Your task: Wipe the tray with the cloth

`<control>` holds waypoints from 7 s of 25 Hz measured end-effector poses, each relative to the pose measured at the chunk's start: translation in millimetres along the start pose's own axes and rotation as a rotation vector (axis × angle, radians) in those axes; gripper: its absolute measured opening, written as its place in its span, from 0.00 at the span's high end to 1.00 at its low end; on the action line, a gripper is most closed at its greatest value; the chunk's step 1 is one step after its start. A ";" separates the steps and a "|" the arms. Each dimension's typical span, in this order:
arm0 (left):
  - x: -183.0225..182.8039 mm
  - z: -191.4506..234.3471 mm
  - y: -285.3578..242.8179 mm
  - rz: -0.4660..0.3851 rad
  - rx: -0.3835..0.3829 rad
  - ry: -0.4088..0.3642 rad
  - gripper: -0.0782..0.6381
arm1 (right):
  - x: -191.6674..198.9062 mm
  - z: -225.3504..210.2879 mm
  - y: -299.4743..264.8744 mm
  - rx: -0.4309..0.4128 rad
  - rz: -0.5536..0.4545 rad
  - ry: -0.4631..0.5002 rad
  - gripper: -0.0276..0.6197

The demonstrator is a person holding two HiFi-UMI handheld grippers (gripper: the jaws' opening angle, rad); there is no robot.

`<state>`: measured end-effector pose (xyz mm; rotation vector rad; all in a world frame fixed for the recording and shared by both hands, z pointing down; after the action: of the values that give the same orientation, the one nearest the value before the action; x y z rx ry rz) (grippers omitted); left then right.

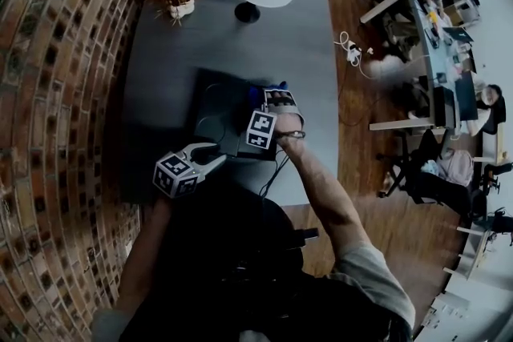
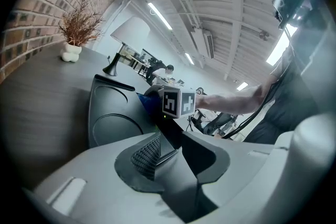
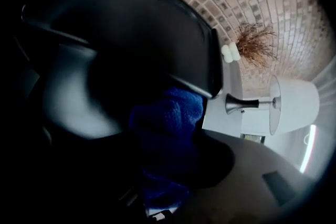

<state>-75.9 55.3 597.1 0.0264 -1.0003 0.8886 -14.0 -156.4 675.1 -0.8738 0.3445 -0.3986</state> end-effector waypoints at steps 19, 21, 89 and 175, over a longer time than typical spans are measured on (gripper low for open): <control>7.2 8.7 3.1 -0.016 0.004 0.025 0.74 | -10.6 90.7 108.8 -0.764 -0.531 -0.417 0.65; 7.0 7.7 2.6 -0.016 0.004 0.032 0.74 | 14.9 64.5 125.3 -0.678 -0.667 -0.675 0.65; -10.3 111.5 38.6 -0.163 -0.202 0.259 0.49 | -46.0 67.0 71.7 -0.825 -0.657 -1.354 0.41; -52.1 51.9 141.6 -0.673 -0.127 0.471 0.47 | 168.0 76.5 187.7 -0.141 -0.891 -2.029 0.67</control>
<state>-218.2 95.0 536.9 0.0412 -0.5397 0.1919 203.6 -76.2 550.3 -1.1254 -1.9464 -0.1167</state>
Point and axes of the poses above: the fingertips, and each gripper's own axes: y backward along the fingers, z to its left, x out of its underside, the point moved 4 cm from there along y, backward along the fingers, and after that the axes turned 1 degree about x, right-handed, at the moved point
